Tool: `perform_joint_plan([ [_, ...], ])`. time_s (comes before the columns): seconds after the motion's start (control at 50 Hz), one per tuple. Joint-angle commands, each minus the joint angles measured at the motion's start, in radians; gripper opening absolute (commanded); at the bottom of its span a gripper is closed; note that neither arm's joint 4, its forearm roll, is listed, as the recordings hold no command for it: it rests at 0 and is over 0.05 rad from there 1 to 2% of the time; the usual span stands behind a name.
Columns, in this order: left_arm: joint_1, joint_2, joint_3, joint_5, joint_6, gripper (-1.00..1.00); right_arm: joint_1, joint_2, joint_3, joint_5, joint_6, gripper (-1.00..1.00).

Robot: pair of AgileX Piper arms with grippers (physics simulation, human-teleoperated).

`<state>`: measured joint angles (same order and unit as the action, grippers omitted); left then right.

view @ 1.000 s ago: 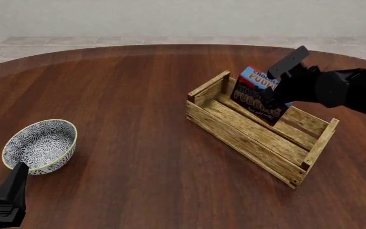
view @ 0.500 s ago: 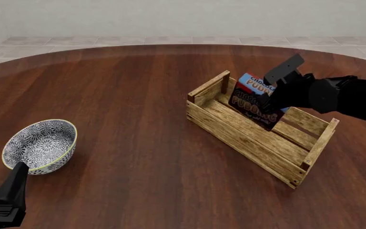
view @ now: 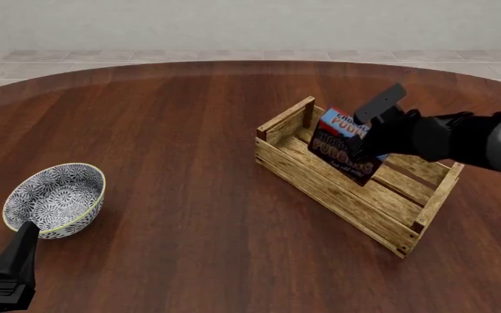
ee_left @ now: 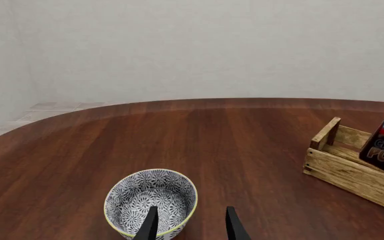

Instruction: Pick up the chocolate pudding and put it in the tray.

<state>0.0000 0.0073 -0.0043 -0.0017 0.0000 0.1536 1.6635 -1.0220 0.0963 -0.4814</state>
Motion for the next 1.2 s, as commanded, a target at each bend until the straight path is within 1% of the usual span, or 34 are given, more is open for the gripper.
perform_joint_plan([
  [0.02, 0.000, 0.000, 0.000, 0.000, 0.000, 1.00, 0.010, 0.022, 0.006, -0.020, 0.023, -1.00],
  [0.78, 0.000, 0.000, 0.000, 0.000, 0.000, 1.00, 0.020, 0.080, 0.006, -0.060, 0.026, -1.00],
  [1.0, 0.000, 0.000, 0.000, 0.000, 0.000, 1.00, 0.010, 0.102, -0.002, -0.068, 0.021, -1.00],
  [1.2, 0.000, 0.000, 0.000, 0.000, 0.000, 1.00, 0.018, 0.119, -0.011, -0.070, 0.030, -1.00],
])
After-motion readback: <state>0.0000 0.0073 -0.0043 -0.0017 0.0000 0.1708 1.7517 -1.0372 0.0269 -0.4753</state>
